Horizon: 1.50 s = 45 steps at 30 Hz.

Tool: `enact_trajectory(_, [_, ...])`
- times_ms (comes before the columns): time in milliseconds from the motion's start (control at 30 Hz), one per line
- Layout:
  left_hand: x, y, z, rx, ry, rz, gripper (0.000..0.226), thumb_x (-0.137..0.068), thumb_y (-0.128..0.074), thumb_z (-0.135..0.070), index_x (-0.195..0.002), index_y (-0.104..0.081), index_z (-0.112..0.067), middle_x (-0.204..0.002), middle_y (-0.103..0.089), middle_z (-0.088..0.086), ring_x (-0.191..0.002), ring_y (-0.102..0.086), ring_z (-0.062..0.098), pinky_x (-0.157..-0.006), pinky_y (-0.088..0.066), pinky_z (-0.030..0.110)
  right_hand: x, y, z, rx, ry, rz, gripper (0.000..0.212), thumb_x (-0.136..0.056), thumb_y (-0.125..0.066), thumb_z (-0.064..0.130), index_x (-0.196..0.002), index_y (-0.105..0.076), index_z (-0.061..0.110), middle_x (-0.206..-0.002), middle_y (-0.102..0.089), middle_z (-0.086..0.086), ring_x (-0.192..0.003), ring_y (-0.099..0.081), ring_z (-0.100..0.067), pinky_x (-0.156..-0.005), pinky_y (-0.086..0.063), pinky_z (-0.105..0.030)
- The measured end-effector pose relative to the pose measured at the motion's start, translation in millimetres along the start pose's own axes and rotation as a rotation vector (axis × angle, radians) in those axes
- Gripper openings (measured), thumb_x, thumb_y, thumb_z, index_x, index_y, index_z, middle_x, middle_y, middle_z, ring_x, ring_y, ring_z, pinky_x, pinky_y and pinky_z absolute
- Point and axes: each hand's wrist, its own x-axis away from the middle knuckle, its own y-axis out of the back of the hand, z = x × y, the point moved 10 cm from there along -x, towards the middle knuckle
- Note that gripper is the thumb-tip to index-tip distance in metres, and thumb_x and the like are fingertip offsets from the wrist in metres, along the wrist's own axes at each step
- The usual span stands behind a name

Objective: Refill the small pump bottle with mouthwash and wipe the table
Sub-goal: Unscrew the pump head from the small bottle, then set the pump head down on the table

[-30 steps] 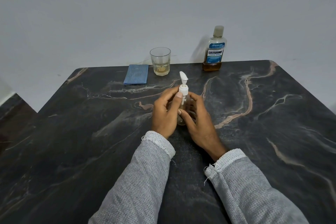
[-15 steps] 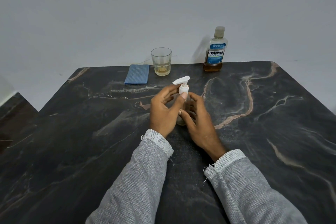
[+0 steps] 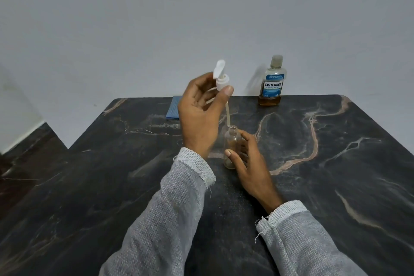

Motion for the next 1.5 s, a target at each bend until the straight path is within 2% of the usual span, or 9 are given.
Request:
enact_trajectory(233, [-27, 8, -50, -0.134, -0.091, -0.020, 0.030, -0.079, -0.077, -0.010, -0.100, -0.063, -0.026, -0.100, -0.071, -0.007, -0.089, -0.071, 0.013, -0.079, -0.060, 0.034, 0, -1, -2, -0.003, -0.020, 0.018, 0.046, -0.093, -0.061, 0.032, -0.132, -0.038, 0.043, -0.124, -0.054, 0.028, -0.114, -0.055, 0.010, -0.091, -0.044, -0.007])
enact_trajectory(367, [-31, 26, -32, -0.332, 0.022, -0.016, 0.028, -0.077, -0.080, -0.018, -0.100, -0.065, -0.024, -0.094, -0.070, -0.009, -0.082, -0.070, 0.014, -0.075, -0.060, 0.030, 0, -1, -1, -0.009, -0.012, 0.019, 0.047, -0.093, -0.061, 0.029, -0.132, -0.039, 0.041, -0.127, -0.058, 0.018, -0.115, -0.056, 0.004, -0.094, -0.046, -0.015])
enact_trajectory(500, [-26, 49, 9, -0.570, 0.157, 0.008, 0.030, -0.074, -0.083, -0.020, -0.098, -0.066, -0.017, -0.089, -0.069, -0.007, -0.077, -0.066, 0.008, -0.070, -0.060, 0.031, 1, 0, 1, -0.014, 0.000, 0.002, 0.048, -0.093, -0.063, 0.027, -0.125, -0.039, 0.054, -0.121, -0.060, 0.024, -0.112, -0.058, 0.006, -0.090, -0.045, -0.009])
enact_trajectory(633, [-16, 71, 51, -0.790, 0.245, 0.019, 0.030, -0.071, -0.085, -0.022, -0.093, -0.065, -0.018, -0.079, -0.063, -0.010, -0.068, -0.057, -0.003, -0.055, -0.044, 0.004, -2, 1, 0, -0.004, -0.003, -0.008, 0.050, -0.093, -0.063, 0.029, -0.124, -0.037, 0.058, -0.123, -0.059, 0.024, -0.113, -0.058, 0.004, -0.093, -0.046, -0.012])
enact_trajectory(700, [-10, 79, 72, -0.857, 0.285, 0.044, 0.029, -0.071, -0.085, -0.020, -0.089, -0.062, -0.018, -0.075, -0.061, -0.010, -0.065, -0.056, -0.001, -0.052, -0.041, 0.002, -2, 1, -1, -0.001, -0.006, -0.012, 0.051, -0.093, -0.063, 0.028, -0.124, -0.037, 0.059, -0.124, -0.059, 0.021, -0.113, -0.059, 0.004, -0.093, -0.046, -0.014])
enact_trajectory(833, [-2, 93, 107, -1.053, 0.388, 0.106, 0.027, -0.071, -0.085, -0.020, -0.084, -0.060, -0.019, -0.088, -0.067, 0.001, -0.079, -0.062, 0.015, -0.070, -0.050, 0.023, -2, 1, -3, 0.013, -0.018, -0.012, 0.052, -0.092, -0.063, 0.030, -0.123, -0.036, 0.061, -0.122, -0.059, 0.023, -0.111, -0.057, 0.007, -0.090, -0.045, -0.009])
enact_trajectory(933, [-3, 97, 121, -1.163, 0.440, 0.144, 0.026, -0.072, -0.084, -0.021, -0.085, -0.062, -0.018, -0.100, -0.068, 0.005, -0.091, -0.063, 0.022, -0.083, -0.052, 0.034, -2, 0, -4, 0.002, -0.024, -0.008, 0.049, -0.093, -0.063, 0.029, -0.127, -0.038, 0.053, -0.122, -0.059, 0.022, -0.112, -0.057, 0.006, -0.092, -0.045, -0.010])
enact_trajectory(1233, [-5, 88, 140, -1.264, 0.494, 0.228, 0.035, -0.075, -0.082, -0.022, -0.105, -0.068, -0.009, -0.110, -0.069, 0.010, -0.100, -0.063, 0.028, -0.089, -0.053, 0.041, -2, 0, -5, 0.004, -0.029, -0.004, 0.049, -0.093, -0.063, 0.031, -0.127, -0.037, 0.053, -0.126, -0.059, 0.017, -0.113, -0.057, 0.006, -0.093, -0.046, -0.013])
enact_trajectory(1500, [-3, 85, 148, -1.298, 0.509, 0.254, 0.036, -0.078, -0.081, -0.025, -0.108, -0.068, -0.011, -0.111, -0.069, 0.009, -0.100, -0.065, 0.027, -0.087, -0.053, 0.039, -2, 1, -4, 0.020, -0.034, -0.011, 0.050, -0.092, -0.063, 0.032, -0.126, -0.035, 0.055, -0.125, -0.057, 0.023, -0.113, -0.056, 0.009, -0.092, -0.044, -0.008])
